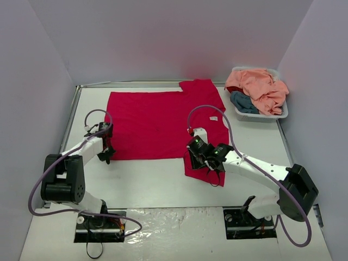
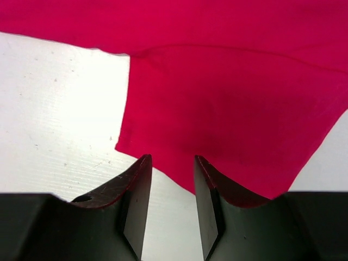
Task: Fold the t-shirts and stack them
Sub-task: Flatten out the tshirt
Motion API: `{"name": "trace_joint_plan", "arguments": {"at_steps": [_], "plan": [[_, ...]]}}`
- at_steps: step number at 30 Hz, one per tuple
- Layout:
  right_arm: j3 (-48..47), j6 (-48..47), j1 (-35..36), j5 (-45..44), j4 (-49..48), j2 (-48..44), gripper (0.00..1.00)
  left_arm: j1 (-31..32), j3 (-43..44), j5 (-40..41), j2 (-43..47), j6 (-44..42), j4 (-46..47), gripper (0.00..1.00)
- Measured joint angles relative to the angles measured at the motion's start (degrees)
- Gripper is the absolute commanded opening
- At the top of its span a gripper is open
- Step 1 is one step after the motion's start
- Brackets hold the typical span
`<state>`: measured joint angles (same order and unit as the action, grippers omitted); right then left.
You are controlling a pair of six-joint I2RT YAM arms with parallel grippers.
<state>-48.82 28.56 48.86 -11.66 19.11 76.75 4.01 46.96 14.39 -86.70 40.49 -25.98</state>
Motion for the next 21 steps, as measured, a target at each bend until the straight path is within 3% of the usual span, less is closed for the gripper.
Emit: {"name": "trace_joint_plan", "arguments": {"at_steps": [11,21], "plan": [[5.88,13.14,0.35,-1.92,4.9,-7.17,0.25,0.07,-1.11,-0.68,7.65,0.02,0.61,0.02],[10.43,23.28,2.78,-3.58,8.39,-12.39,0.32,0.15,-1.99,-0.72,7.39,0.0,1.64,0.02]]}}
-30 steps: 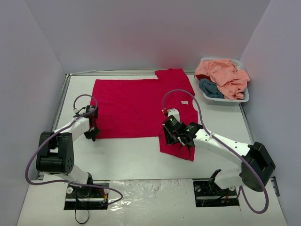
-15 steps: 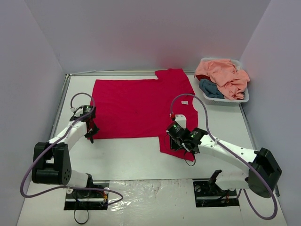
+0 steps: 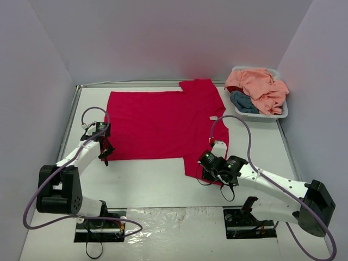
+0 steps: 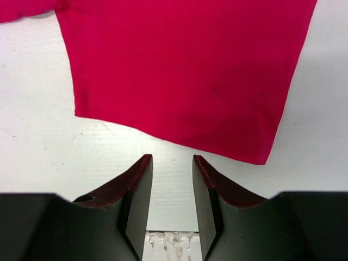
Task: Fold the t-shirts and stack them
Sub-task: Flatten out the tshirt
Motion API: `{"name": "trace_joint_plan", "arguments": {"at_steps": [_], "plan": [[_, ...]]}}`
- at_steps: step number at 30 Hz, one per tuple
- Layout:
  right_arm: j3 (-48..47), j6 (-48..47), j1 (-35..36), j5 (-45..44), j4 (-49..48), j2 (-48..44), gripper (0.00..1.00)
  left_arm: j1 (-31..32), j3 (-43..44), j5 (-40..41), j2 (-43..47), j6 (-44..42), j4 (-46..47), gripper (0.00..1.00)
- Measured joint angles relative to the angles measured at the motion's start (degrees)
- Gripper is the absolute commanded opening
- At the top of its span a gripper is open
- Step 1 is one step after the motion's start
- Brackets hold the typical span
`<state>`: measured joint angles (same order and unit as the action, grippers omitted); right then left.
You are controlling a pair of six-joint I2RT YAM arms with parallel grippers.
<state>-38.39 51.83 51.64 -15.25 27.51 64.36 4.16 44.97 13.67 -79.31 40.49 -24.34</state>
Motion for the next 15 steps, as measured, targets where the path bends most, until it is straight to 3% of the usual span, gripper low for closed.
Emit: {"name": "trace_joint_plan", "arguments": {"at_steps": [5,15], "plan": [[1.42,3.82,2.49,-0.17,0.98,-2.14,0.32,0.0,0.0,0.0,-1.44,-0.15,0.85,0.21],[1.68,12.61,8.92,-3.32,5.35,-2.21,0.37,0.0,-0.98,-0.37,-4.0,-0.94,3.34,0.22]]}}
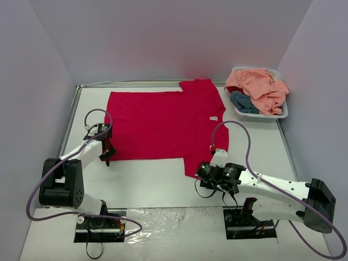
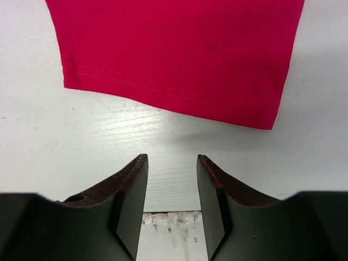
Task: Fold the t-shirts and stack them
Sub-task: Flatten out the tshirt
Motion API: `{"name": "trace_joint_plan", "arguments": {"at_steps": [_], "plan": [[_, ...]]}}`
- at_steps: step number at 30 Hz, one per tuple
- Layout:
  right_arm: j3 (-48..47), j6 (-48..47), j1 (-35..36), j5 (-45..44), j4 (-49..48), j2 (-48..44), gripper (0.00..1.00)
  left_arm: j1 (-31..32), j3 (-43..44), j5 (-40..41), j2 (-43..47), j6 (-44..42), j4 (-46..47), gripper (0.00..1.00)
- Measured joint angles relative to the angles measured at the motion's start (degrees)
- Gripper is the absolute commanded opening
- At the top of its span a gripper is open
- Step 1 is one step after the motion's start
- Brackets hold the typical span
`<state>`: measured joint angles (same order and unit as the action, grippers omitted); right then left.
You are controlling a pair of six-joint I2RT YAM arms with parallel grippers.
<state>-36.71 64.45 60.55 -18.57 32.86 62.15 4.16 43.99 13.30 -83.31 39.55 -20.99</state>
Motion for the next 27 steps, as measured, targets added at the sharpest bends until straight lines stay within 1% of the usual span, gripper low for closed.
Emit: {"name": "trace_joint_plan", "arguments": {"at_steps": [1,4,11,21,23,27], "plan": [[0.17,1.18,0.68,-0.7,0.22,-0.02,0.36,0.0,-0.07,-0.04,-0.22,-0.15,0.39,0.22],[1.14,4.28,1.68,-2.12,0.83,-0.2,0.35,0.02,-0.28,-0.35,-0.44,-0.42,1.2,0.22],[3.08,10.05,1.79,-3.8,2.99,-1.7,0.34,0.24,-0.35,-1.31,-0.7,-0.92,3.15,0.22],[3.91,12.31,1.79,-4.59,4.9,-5.22,0.34,0.66,-0.35,-1.95,-1.88,-2.16,5.01,0.22],[3.89,12.22,1.79,-4.61,5.33,-5.62,0.34,0.7,-0.35,-1.97,-1.95,-2.36,5.07,0.22],[3.1,11.58,1.79,-5.11,7.17,-6.51,0.41,0.76,-0.35,-1.97,-1.99,-2.73,5.38,0.22]]}}
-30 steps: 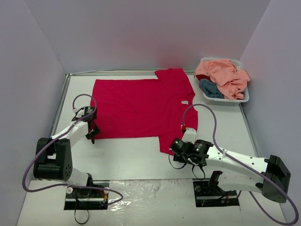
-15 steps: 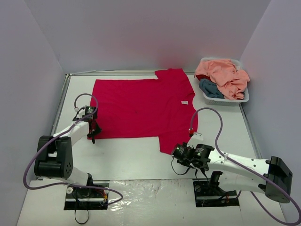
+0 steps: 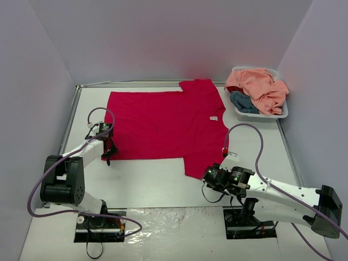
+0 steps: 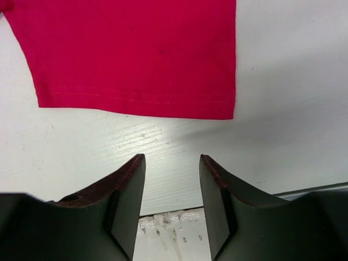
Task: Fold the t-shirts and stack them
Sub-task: Flatten out the tshirt
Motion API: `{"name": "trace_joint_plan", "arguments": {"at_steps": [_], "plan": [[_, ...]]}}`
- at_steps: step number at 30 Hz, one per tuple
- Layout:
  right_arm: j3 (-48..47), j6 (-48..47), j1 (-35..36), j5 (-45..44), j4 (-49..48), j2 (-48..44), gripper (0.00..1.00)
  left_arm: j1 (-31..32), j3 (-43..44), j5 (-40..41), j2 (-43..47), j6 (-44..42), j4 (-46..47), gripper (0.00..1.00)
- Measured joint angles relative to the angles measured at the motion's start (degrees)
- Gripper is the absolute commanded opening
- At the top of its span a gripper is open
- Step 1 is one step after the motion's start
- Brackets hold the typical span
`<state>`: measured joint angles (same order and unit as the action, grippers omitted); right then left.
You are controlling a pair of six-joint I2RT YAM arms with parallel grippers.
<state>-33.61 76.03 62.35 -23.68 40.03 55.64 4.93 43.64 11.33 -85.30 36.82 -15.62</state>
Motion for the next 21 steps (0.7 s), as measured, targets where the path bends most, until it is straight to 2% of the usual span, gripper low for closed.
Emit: {"name": "trace_joint_plan", "arguments": {"at_steps": [4,5,11,15,19,20,21], "plan": [[-0.92,-1.53,0.0,-0.83,0.35,-0.42,0.48,0.35,0.0,0.02,0.0,-0.22,0.07,0.22],[-1.09,-2.14,0.0,-0.98,0.35,-0.28,0.53,0.52,0.0,0.02,0.0,-0.24,0.09,0.22],[-2.32,-5.55,0.59,-1.86,0.17,2.89,0.56,1.07,0.0,0.02,0.0,-0.42,0.11,0.22],[-2.75,-6.19,0.85,-2.62,0.09,4.24,0.63,1.36,-0.04,0.04,0.02,-0.48,0.17,0.22],[-2.95,-5.35,1.6,-3.8,0.37,3.43,0.87,1.44,-0.04,0.04,0.02,-0.55,0.31,0.23],[-2.97,-4.96,1.92,-4.11,0.5,2.69,1.0,1.44,-0.04,0.02,0.02,-0.61,0.33,0.23],[-2.97,-4.35,2.25,-4.42,0.57,1.6,1.0,1.46,-0.04,0.02,0.02,-0.63,0.35,0.23]]}}
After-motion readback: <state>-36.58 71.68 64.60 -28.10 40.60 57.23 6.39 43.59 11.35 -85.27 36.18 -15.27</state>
